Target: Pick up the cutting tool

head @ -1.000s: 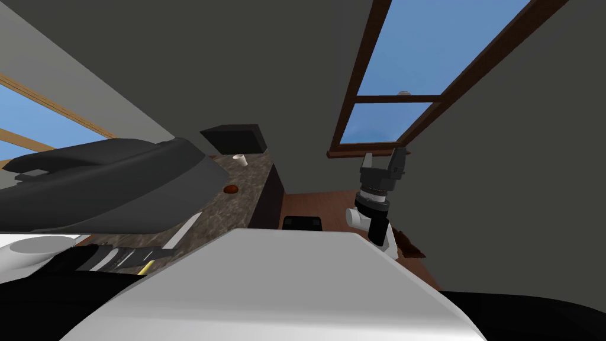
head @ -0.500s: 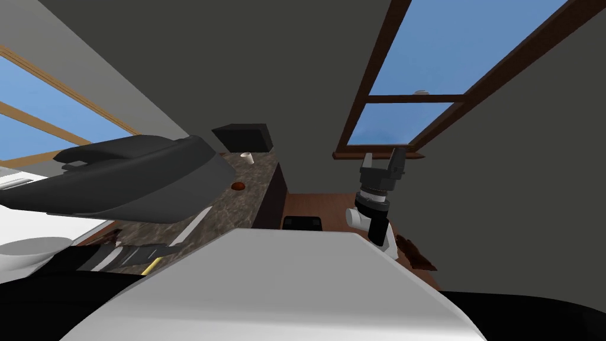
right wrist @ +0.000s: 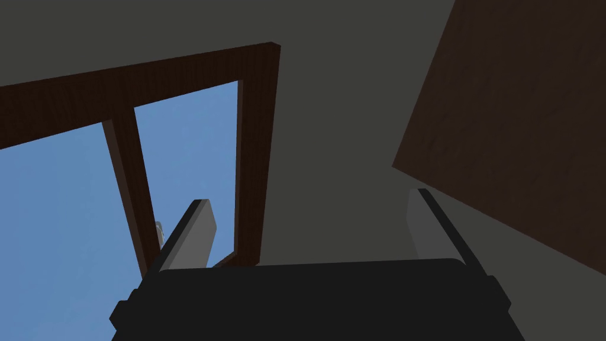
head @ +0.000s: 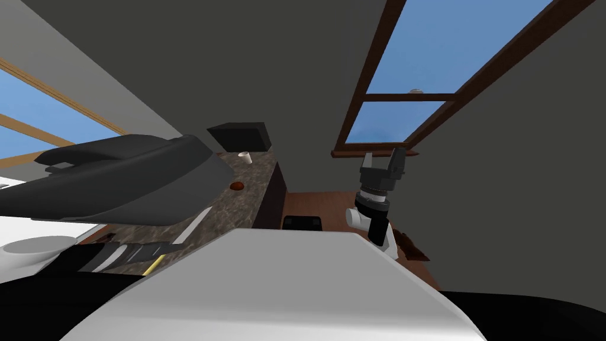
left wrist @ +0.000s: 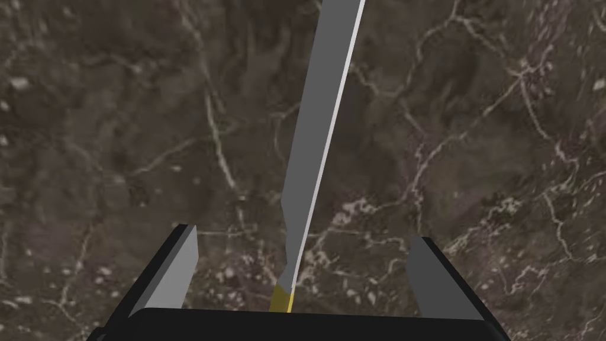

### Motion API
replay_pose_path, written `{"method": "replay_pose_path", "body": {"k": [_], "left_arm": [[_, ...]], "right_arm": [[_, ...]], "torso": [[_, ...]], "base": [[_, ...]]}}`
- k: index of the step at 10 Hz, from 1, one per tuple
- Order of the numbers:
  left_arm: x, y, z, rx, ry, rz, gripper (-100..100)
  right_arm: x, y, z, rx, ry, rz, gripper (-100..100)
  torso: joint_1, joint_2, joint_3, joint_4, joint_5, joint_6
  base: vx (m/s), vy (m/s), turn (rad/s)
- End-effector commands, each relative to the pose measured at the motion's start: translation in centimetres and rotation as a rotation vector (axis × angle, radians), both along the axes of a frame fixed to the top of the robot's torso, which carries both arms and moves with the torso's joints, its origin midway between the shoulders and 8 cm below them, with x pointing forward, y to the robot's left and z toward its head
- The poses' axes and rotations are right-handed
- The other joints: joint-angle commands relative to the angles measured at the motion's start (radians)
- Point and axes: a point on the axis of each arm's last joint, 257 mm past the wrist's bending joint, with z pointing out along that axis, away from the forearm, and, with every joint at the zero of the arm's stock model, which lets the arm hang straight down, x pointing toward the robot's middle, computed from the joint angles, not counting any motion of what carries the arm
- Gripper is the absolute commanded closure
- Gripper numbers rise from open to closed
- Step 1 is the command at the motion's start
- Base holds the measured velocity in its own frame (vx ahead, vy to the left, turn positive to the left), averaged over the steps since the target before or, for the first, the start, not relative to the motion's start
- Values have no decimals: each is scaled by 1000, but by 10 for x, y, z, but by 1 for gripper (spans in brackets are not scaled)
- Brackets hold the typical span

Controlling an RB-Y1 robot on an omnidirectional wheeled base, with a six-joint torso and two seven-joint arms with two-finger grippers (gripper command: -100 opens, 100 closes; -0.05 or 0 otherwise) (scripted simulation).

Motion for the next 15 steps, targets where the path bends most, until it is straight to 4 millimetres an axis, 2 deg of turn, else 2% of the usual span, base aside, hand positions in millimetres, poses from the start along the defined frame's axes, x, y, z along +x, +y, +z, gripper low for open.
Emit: {"method": "replay_pose_path", "body": {"k": [1, 2, 3, 4, 8, 9, 10, 13, 14, 15], "left_arm": [[3, 1, -6, 5, -1, 34, -100], [5, 3, -11, 9, -2, 62, -100], [5, 2, -7, 6, -2, 43, -100], [5, 2, -7, 7, -2, 48, 100], [5, 2, -7, 7, -1, 46, 100], [5, 2, -7, 7, -1, 45, 0], [3, 1, -6, 5, -1, 34, 100], [-2, -2, 5, -4, 1, -32, 100], [-3, -1, 3, -1, 3, -16, 100], [-3, -1, 3, -3, 4, -21, 0]], "right_arm": [[0, 0, 0, 0, 0, 0, 0], [0, 0, 0, 0, 0, 0, 0], [0, 0, 0, 0, 0, 0, 0], [0, 0, 0, 0, 0, 0, 0], [0, 0, 0, 0, 0, 0, 0], [0, 0, 0, 0, 0, 0, 0], [0, 0, 0, 0, 0, 0, 0], [0, 0, 0, 0, 1, -1, 0], [0, 0, 0, 0, 0, 0, 0], [0, 0, 0, 0, 0, 0, 0]], "torso": [[0, 0, 0, 0, 0, 0], [0, 4, 2, 1, 0, 0], [-2, 5, 3, 1, 0, 0], [-1, 1, 1, 1, 0, -2], [1, -6, -3, -1, 0, -2], [2, -6, -3, -1, 0, -2], [2, -6, -3, -1, 0, -2], [5, -15, -8, -3, 0, -5], [3, -17, -9, -3, 1, -2], [3, -13, -8, -3, 1, -1]], "base": [[-193, -13, -220], [-189, -48, -262], [-75, -28, -51], [-14, -4, 12], [-2, 1, -1], [0, 0, 0], [74, 27, 171], [162, 36, 289], [73, 0, 34], [12, 0, -8]]}}
